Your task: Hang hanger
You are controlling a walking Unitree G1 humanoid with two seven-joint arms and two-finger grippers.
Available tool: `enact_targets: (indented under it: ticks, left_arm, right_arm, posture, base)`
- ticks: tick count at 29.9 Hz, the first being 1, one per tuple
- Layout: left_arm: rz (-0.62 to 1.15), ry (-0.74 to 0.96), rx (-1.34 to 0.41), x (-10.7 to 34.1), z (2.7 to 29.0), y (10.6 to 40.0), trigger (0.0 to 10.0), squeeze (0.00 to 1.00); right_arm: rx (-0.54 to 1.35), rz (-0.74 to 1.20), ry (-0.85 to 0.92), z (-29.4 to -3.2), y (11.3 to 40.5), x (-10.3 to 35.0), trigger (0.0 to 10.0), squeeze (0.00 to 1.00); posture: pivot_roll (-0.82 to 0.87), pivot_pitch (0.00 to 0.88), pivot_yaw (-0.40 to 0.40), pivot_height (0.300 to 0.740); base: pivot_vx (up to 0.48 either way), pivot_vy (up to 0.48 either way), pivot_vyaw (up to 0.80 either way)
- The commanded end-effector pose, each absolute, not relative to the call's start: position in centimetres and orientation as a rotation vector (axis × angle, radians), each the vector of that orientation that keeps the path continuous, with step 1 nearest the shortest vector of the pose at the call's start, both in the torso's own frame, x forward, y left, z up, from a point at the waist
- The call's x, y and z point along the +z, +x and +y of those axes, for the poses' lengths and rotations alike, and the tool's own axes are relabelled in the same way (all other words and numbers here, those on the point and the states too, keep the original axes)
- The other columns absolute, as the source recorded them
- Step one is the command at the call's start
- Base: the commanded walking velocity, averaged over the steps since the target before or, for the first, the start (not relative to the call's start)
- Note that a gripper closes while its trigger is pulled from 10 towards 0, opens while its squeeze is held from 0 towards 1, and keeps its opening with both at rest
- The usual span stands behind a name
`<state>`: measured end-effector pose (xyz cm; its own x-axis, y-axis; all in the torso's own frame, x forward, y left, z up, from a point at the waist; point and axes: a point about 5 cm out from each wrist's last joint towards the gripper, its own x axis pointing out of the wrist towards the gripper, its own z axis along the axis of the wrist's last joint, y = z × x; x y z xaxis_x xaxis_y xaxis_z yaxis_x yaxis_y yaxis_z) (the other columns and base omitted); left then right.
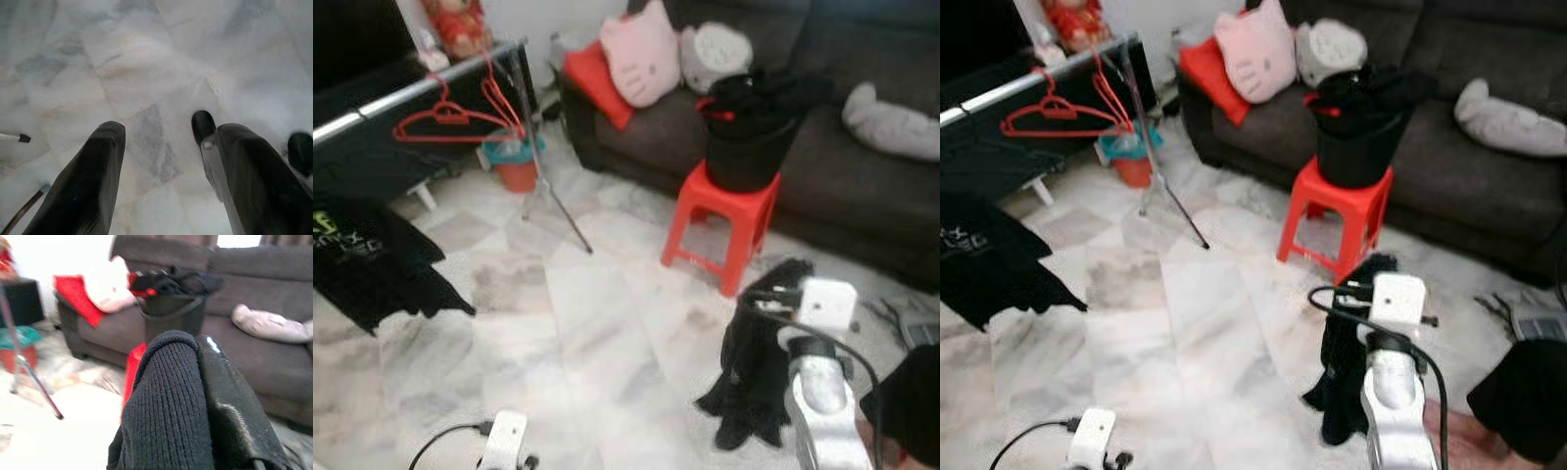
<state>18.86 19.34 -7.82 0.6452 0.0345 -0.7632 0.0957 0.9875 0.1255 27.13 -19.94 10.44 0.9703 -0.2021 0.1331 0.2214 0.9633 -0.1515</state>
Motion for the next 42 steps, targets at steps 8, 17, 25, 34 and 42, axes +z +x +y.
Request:
enact_targets:
  ticks: [8, 17, 25, 34, 42]
  left_arm:
    - [0.895, 0.149, -0.016, -8.19, 19.43, 18.14, 10.0, 0.00]
    - [0.881, 0.155, -0.014, -7.95, 19.65, 18.56, 10.0, 0.00]
    - [0.873, 0.153, -0.011, -7.82, 19.72, 18.77, 10.0, 0.00]
    - [0.869, 0.154, -0.019, -7.81, 19.51, 18.83, 10.0, 0.00]
    - [0.867, 0.181, -0.029, -7.76, 19.48, 18.95, 10.0, 0.00]
  right_arm:
    - [-0.224, -0.144, -0.160, -20.21, 27.13, 11.56, 10.0, 0.00]
    - [-0.228, -0.130, -0.145, -19.99, 27.25, 11.46, 10.0, 0.00]
    - [-0.221, -0.122, -0.129, -19.69, 27.39, 11.43, 10.0, 0.00]
    - [-0.210, -0.117, -0.108, -19.47, 27.47, 11.52, 10.0, 0.00]
    - [-0.204, -0.117, -0.117, -19.40, 27.50, 11.65, 10.0, 0.00]
  posture:
    - [-0.16, 0.000, 0.023, 0.740]
    - [-0.15, 0.000, 0.033, 0.740]
    - [-0.15, 0.000, 0.033, 0.740]
    - [-0.16, 0.000, 0.033, 0.740]
    - [-0.16, 0.000, 0.034, 0.740]
  base:
    - [0.000, 0.000, 0.79]
    - [0.000, 0.000, 0.79]
    - [0.000, 0.000, 0.78]
    - [0.000, 0.000, 0.00]
    - [0.000, -0.124, 0.00]
